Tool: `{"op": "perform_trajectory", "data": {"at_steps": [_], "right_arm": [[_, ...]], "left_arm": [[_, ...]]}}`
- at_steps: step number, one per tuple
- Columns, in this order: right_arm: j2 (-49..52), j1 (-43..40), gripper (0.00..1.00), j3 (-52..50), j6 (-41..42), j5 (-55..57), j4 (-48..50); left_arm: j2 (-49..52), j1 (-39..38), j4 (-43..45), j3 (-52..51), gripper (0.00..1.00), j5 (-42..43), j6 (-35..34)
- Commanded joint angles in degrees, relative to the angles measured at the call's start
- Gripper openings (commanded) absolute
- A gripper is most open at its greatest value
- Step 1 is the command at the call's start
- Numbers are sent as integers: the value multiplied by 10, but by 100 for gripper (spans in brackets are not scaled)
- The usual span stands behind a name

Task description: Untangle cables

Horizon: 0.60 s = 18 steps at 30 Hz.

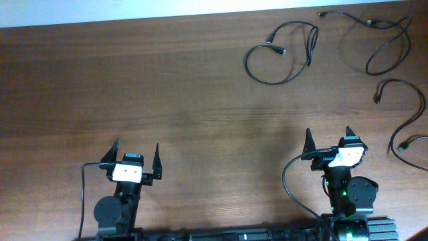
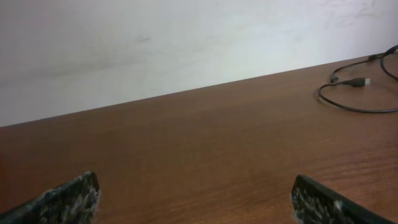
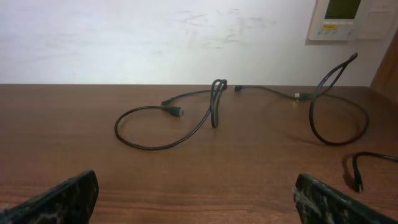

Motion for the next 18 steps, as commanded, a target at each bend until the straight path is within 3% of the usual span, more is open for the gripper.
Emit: {"op": "perform_trajectory", "data": {"at_steps": [1,10,13,18], "right_arm": [[-4,4,99,-4,1,7,-2],[-4,4,99,-4,1,7,-2],[-4,4,99,-4,1,7,-2],[-5,4,99,-4,1,7,-2]], "left_arm": [[-5,-2,-2,-3,99,-10,12],[-5,-2,-3,-3,99,-12,12],[-5,-3,-1,-3,99,23,-17],[-5,-3,-9,-3,99,-49,-92]]}}
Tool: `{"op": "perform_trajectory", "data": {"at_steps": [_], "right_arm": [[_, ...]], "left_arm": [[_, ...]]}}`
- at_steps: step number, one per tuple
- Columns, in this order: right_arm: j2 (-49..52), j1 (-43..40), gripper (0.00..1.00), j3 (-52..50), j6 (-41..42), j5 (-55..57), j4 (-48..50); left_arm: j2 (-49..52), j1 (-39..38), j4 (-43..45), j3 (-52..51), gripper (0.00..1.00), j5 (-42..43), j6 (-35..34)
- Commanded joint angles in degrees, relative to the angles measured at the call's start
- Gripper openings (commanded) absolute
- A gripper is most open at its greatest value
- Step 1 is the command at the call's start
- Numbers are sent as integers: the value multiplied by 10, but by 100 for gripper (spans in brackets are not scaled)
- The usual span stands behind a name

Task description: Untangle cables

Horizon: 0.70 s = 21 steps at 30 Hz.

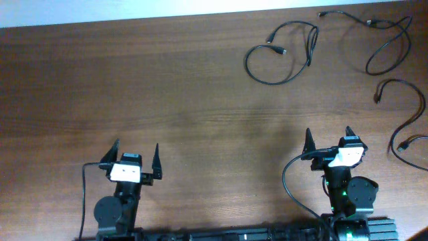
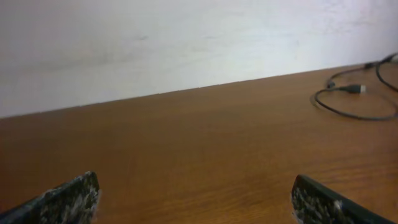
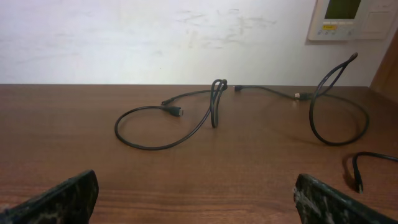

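Three black cables lie apart at the far right of the table. One looped cable (image 1: 281, 53) sits at the back; the right wrist view shows it (image 3: 168, 124) ahead of the fingers. A second cable (image 1: 384, 40) loops at the back right corner (image 3: 336, 112). A third (image 1: 411, 124) curves along the right edge. My left gripper (image 1: 134, 159) is open near the front left, and only wood lies between its fingers (image 2: 68, 199). My right gripper (image 1: 328, 142) is open near the front right, holding nothing.
The brown wooden table (image 1: 167, 87) ends at a white wall (image 3: 155, 37) behind. A wall panel (image 3: 351, 18) hangs at the back right. A black lead (image 1: 291, 181) runs beside the right arm's base.
The left wrist view has shifted slightly, with the cable end sitting a little higher and to the right in it. The cables and the right gripper have not moved.
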Motion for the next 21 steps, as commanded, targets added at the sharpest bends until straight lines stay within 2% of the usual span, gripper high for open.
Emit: {"op": "perform_trajectory", "data": {"at_steps": [1,21], "right_arm": [[-5,4,99,-4,0,7,-2],[-4,4,99,-4,0,7,-2]], "left_arm": [[-5,-3,-7,-3,99,-49,-55],[-5,-3,-6,-3,99,-51,-42]]}}
